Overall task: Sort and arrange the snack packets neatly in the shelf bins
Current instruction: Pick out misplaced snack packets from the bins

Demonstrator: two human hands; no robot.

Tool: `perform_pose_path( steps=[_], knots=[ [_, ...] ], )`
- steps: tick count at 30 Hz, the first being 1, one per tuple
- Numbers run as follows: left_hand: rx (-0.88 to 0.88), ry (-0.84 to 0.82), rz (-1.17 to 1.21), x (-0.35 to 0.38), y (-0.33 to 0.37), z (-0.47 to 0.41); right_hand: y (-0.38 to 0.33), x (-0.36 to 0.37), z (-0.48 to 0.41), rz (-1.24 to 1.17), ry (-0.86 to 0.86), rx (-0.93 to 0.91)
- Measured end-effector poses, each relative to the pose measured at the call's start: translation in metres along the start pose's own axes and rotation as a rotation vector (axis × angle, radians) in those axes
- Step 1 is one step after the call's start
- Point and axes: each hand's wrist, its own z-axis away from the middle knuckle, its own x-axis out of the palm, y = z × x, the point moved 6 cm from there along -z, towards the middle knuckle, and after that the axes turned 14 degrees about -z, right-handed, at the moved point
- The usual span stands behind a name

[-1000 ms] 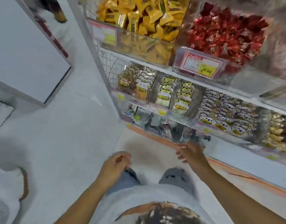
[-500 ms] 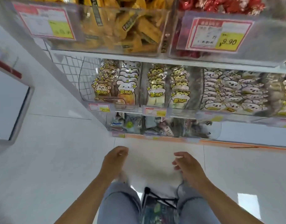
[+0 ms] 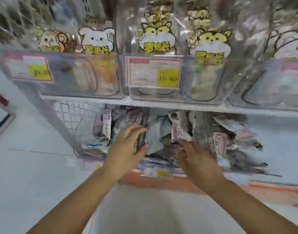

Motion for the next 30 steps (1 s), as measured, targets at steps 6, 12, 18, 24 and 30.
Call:
perform_pose_path(
  steps=[6, 12, 18, 24, 30],
  knots=[
    [0.072, 0.053, -0.016, 0.009, -0.001, 0.010, 0.003, 0.003, -0.003, -0.247, 0.034, 0.017],
    [0.018, 0.031, 0.033, -0.018, 0.015, 0.053, -0.012, -0.035, 0.036, -0.541, 0.380, -0.133],
    [0.014, -0.033, 0.260, -0.033, 0.025, 0.082, -0.056, -0.041, 0.056, -0.991, 0.378, -0.264],
    [-0.106, 0.030, 0.568, -0.044, -0.005, 0.057, -0.103, -0.012, 0.014, -1.090, 0.236, -0.269],
    [-0.212, 0.101, 0.413, -0.049, -0.083, 0.010, -0.067, -0.027, -0.051, -0.539, 0.157, -0.221]
  ],
)
